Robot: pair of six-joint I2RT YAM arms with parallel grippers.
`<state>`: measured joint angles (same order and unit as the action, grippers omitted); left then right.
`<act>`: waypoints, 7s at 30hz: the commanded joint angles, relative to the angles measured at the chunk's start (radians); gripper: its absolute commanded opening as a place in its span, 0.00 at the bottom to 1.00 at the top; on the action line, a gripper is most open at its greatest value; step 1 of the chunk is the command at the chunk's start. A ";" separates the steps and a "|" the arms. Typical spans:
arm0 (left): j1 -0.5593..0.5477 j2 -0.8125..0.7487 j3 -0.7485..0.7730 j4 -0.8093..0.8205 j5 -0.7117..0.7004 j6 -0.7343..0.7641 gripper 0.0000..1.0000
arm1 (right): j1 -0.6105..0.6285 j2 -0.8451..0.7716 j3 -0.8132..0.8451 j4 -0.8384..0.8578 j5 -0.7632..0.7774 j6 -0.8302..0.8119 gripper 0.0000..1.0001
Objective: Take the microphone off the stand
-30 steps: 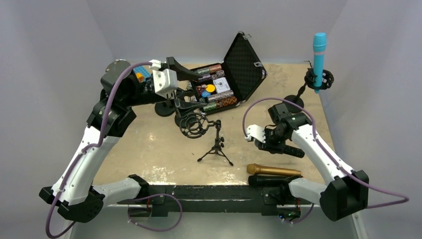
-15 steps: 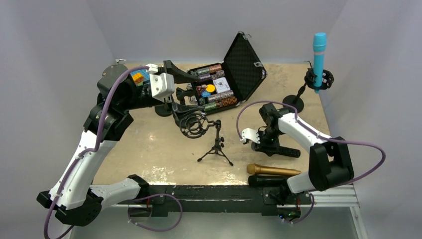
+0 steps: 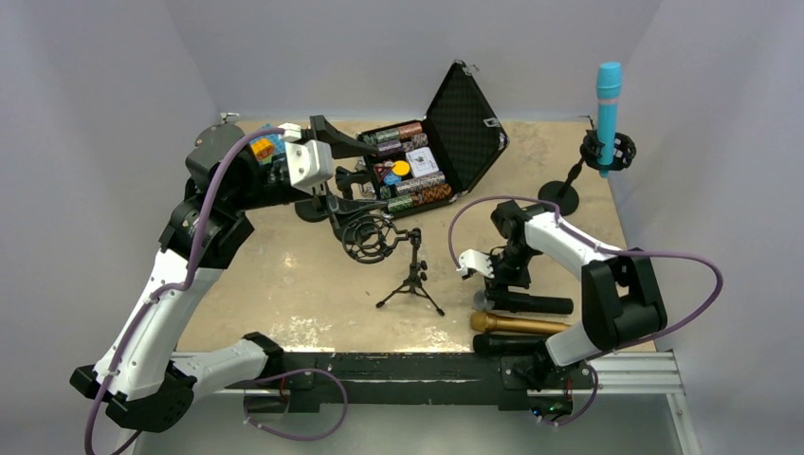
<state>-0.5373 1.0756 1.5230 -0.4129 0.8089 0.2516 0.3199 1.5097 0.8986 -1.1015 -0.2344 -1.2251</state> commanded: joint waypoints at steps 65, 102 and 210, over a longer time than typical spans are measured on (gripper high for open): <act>0.011 0.082 0.106 -0.767 -0.186 0.350 0.87 | 0.503 -0.160 0.734 0.195 0.045 1.032 0.53; 0.014 -0.036 -0.108 -0.668 -0.072 0.186 0.87 | 0.397 -0.051 0.909 -0.117 -0.601 0.041 0.45; 0.076 0.035 -0.276 -0.123 0.259 -0.235 0.83 | 0.166 0.044 1.144 -0.349 -0.166 0.694 0.76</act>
<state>-0.4686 1.1378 1.2209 -0.5690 1.0687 0.0334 0.4797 1.6291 2.0335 -1.4452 -0.5430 -0.6449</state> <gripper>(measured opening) 0.832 0.736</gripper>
